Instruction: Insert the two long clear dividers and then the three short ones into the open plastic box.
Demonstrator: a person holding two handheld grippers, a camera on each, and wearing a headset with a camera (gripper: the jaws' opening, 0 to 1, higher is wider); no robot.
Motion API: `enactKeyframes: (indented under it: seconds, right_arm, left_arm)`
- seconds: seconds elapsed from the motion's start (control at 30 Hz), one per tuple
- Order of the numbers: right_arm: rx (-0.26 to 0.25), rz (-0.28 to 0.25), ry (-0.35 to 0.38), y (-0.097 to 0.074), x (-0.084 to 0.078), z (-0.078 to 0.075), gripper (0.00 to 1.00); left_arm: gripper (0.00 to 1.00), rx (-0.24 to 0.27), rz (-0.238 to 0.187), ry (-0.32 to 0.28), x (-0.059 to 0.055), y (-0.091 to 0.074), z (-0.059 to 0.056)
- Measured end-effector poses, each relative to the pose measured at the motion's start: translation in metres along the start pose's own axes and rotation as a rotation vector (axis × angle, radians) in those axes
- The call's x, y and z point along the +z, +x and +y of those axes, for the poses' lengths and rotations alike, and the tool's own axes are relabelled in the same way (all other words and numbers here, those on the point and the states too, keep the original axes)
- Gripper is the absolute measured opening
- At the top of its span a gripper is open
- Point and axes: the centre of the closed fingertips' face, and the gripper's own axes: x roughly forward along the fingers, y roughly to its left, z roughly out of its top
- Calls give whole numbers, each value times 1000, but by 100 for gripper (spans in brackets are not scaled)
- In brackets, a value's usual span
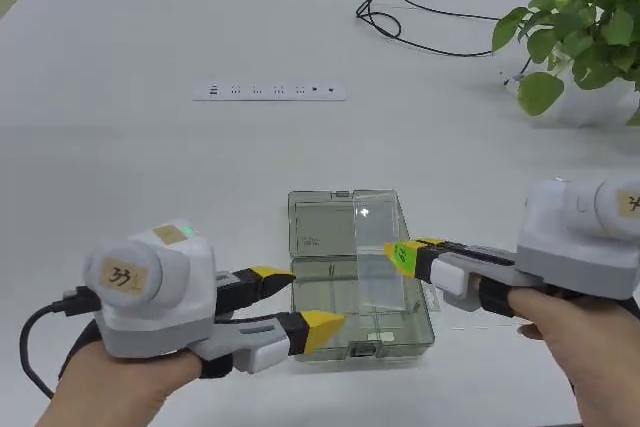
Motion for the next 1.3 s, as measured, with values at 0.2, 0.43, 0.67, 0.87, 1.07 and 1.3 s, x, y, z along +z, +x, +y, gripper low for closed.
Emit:
enactKeyframes:
  seconds: [0.2, 0.43, 0.67, 0.87, 1.07, 1.3]
  right_arm:
    - [-22, 37, -15, -1, -6, -3, 7]
    - [-47, 66, -23, -2, -8, -6, 7]
    - [-93, 121, -1, -4, -10, -17, 7]
    - [-155, 176, 51, -3, -16, -27, 7]
    - [-214, 239, 105, 2, -24, -36, 7]
    - [-251, 304, 171, 11, -31, -39, 7]
  left_arm:
    - [56, -2, 9, 35, -8, -7, 4]
    - [65, -4, 14, 87, -14, -13, 10]
    - [80, -14, 34, 152, -21, -16, 15]
    - [88, -31, 38, 216, -26, -17, 18]
    - [94, -44, 51, 249, -31, -15, 20]
    - [100, -61, 66, 284, -36, -14, 24]
